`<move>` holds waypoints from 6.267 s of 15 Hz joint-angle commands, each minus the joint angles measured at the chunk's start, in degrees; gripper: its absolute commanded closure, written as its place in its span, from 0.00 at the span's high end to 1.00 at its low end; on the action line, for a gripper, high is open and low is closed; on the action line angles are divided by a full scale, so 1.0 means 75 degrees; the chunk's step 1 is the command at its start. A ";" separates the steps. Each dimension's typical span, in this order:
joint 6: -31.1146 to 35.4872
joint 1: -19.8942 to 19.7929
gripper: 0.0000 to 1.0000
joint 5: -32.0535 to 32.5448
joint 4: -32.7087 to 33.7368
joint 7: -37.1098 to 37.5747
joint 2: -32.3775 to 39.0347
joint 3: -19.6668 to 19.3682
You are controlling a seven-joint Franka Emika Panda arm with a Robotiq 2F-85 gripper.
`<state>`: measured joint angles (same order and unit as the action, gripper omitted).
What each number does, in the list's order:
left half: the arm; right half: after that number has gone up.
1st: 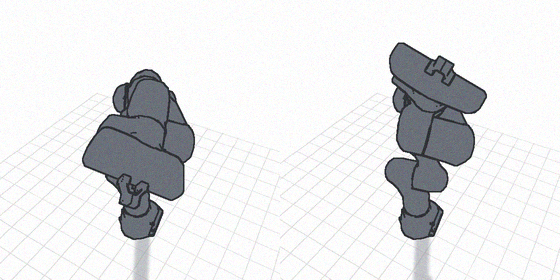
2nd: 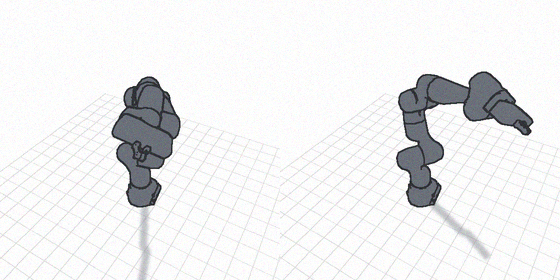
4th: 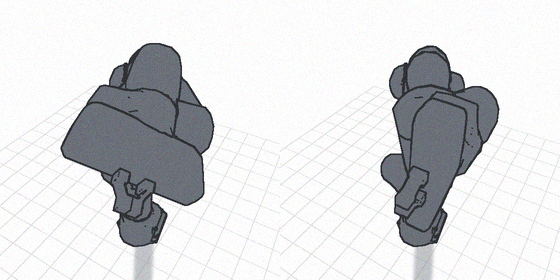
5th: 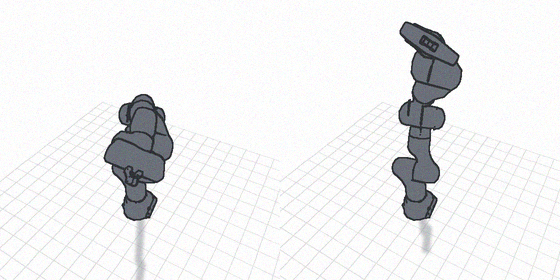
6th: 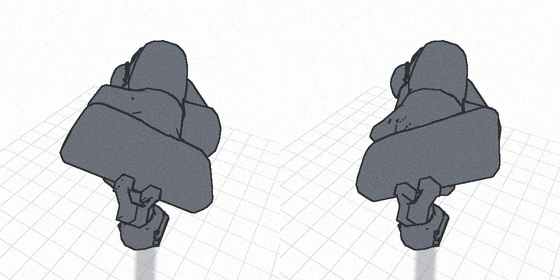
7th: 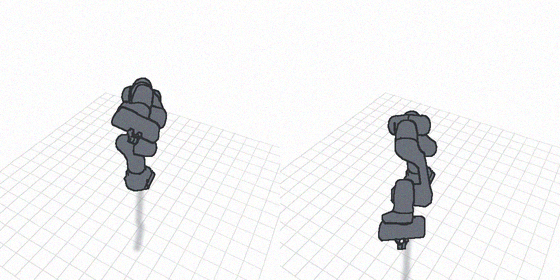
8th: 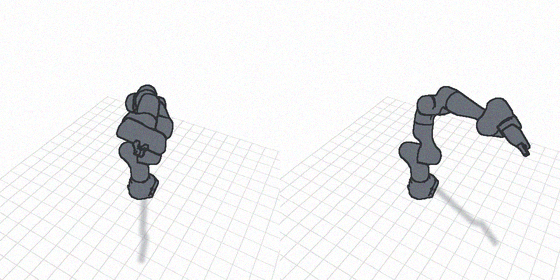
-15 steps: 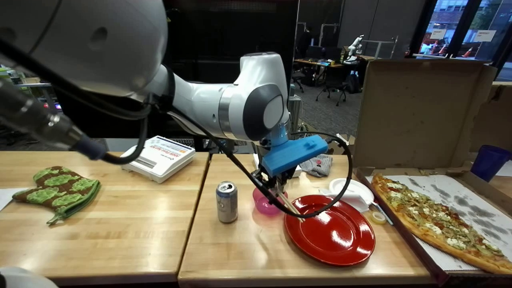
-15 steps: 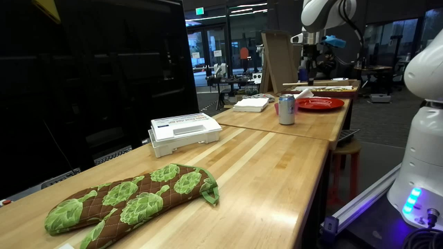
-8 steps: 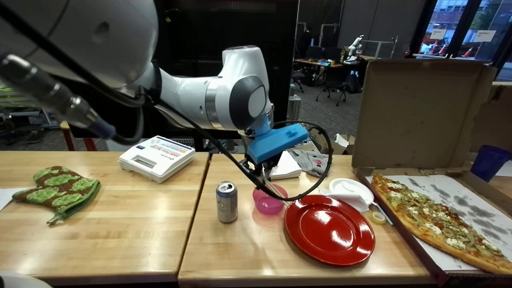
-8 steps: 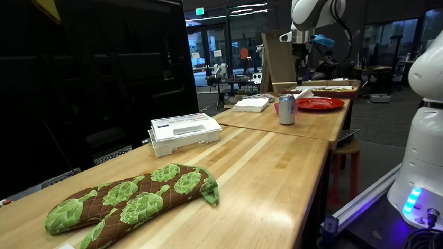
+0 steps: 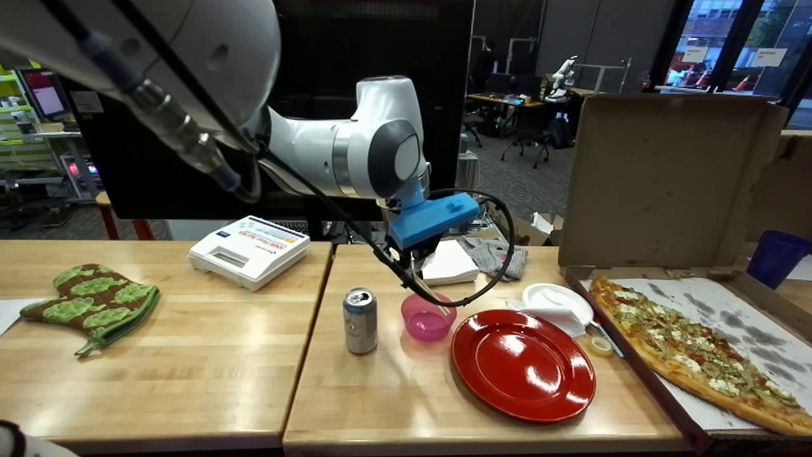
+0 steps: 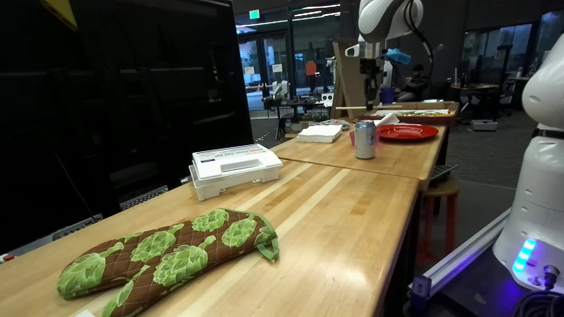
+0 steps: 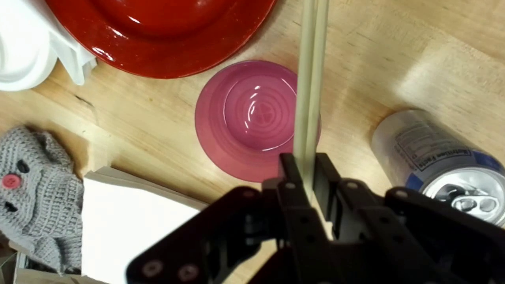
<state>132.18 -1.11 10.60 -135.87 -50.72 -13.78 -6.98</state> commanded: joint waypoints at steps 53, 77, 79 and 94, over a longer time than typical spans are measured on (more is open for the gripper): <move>-0.1797 -0.1021 1.00 -0.2474 0.0942 -0.1313 0.0769 -0.0471; 0.0005 -0.1857 1.00 -0.4775 0.2754 0.0553 0.2936 -0.1075; 0.0151 -0.1964 1.00 -0.4770 0.2901 0.0815 0.3093 -0.1065; 0.0166 -0.2523 1.00 -0.4689 0.3133 0.1116 0.3478 -0.0872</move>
<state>133.42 -18.69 -25.06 -112.42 -42.72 12.39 -14.95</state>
